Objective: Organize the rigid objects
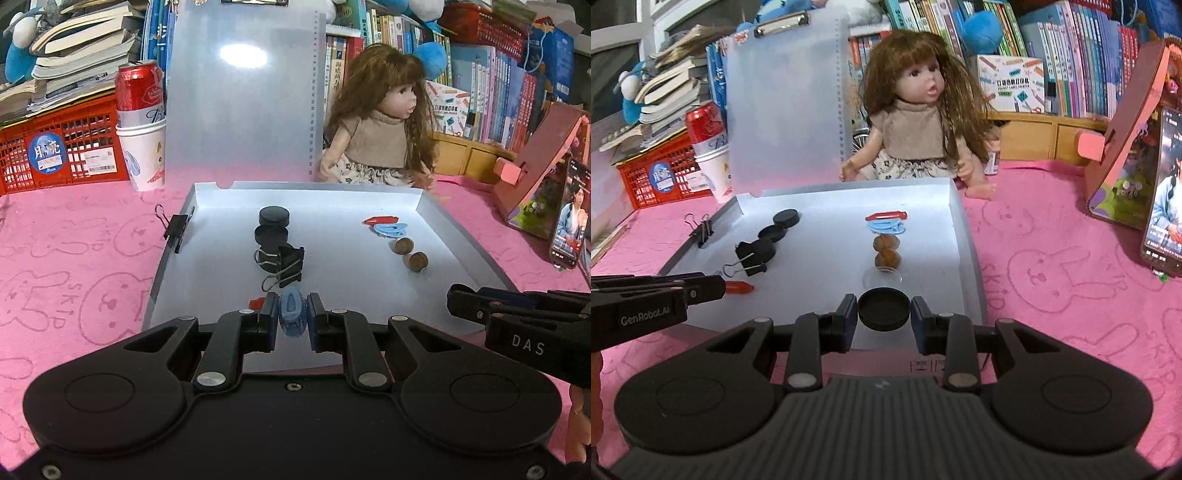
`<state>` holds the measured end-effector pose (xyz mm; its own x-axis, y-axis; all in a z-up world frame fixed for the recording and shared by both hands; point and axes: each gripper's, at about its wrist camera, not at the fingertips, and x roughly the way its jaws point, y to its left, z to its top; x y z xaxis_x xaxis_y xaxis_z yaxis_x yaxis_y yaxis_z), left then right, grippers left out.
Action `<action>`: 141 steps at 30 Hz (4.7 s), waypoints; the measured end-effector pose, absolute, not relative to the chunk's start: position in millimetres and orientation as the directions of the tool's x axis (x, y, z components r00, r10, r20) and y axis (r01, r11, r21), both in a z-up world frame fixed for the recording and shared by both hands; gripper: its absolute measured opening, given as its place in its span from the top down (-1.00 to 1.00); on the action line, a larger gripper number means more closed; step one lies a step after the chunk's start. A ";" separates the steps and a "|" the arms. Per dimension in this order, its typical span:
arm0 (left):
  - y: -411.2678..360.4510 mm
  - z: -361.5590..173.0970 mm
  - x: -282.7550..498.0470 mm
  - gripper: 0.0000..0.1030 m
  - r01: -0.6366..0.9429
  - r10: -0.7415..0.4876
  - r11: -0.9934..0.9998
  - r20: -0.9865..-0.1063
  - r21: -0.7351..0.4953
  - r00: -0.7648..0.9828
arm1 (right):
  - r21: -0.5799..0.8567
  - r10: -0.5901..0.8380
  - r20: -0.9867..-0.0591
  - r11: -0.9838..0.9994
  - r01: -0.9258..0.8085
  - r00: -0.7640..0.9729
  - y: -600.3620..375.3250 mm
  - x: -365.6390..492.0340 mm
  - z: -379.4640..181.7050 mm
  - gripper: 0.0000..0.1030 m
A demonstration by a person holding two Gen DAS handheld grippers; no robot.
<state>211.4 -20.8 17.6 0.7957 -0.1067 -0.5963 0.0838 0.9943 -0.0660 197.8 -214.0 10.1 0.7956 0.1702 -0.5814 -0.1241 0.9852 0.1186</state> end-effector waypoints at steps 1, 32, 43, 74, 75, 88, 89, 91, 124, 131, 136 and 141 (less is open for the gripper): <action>-20.9 16.7 212.4 0.69 0.084 -0.106 0.994 -0.598 -0.065 0.794 | 0.118 0.168 -0.585 0.986 -0.122 0.793 -214.0 199.4 9.1 0.28; -26.1 -2.4 233.6 0.69 0.084 -0.087 0.996 -0.639 -0.035 0.765 | 0.039 0.097 -0.705 0.994 -0.098 0.703 -202.6 237.0 6.5 0.26; -25.1 -1.0 232.8 0.67 0.085 -0.093 0.995 -0.640 -0.043 0.762 | 0.086 0.125 -0.683 0.992 -0.090 0.719 -207.7 233.3 8.1 -0.06; -15.5 45.2 176.7 -0.03 0.117 -0.130 0.991 -0.557 -0.058 0.820 | 0.067 0.130 -0.536 0.991 -0.112 0.834 -208.3 180.3 51.5 -0.65; -15.3 45.9 174.1 -0.03 0.120 -0.132 0.991 -0.557 -0.059 0.820 | 0.067 0.130 -0.534 0.991 -0.112 0.835 -208.5 178.7 52.2 -0.66; -12.5 47.8 146.5 -0.04 0.110 -0.120 0.993 -0.559 -0.051 0.820 | 0.044 0.121 -0.519 0.992 -0.115 0.846 -206.7 152.8 54.5 -0.66; -12.5 47.7 144.2 -0.05 0.110 -0.119 0.993 -0.559 -0.050 0.821 | 0.044 0.121 -0.517 0.992 -0.114 0.847 -206.9 150.2 54.5 -0.68; -12.5 47.6 142.0 -0.06 0.110 -0.120 0.993 -0.558 -0.050 0.821 | 0.046 0.121 -0.514 0.992 -0.114 0.849 -207.0 145.4 54.2 -0.69; -8.4 -12.5 110.8 -0.54 -0.007 0.004 1.000 -0.585 -0.004 0.811 | -0.021 -0.002 -0.553 1.000 -0.011 0.833 -203.3 114.0 -6.0 -1.00; -7.5 -14.7 110.1 -0.70 -0.018 0.011 1.000 -0.582 -0.005 0.813 | -0.011 0.005 -0.596 1.000 -0.015 0.803 -203.1 119.5 -12.5 -1.00; -6.6 -15.1 112.2 -0.87 -0.012 0.004 1.000 -0.593 -0.009 0.805 | 0.013 0.021 -0.603 1.000 -0.016 0.798 -207.0 120.4 -13.4 -1.00; -8.5 -16.3 114.1 -0.95 -0.019 0.018 1.000 -0.601 0.004 0.799 | 0.015 0.022 -0.603 1.000 -0.017 0.797 -207.8 121.1 -12.8 -1.00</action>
<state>114.1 -8.5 -16.3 0.7994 0.0177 -0.6006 -0.0189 0.9998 0.0043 121.1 -207.8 -12.8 0.7972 0.0225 -0.6033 -0.0168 0.9997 0.0151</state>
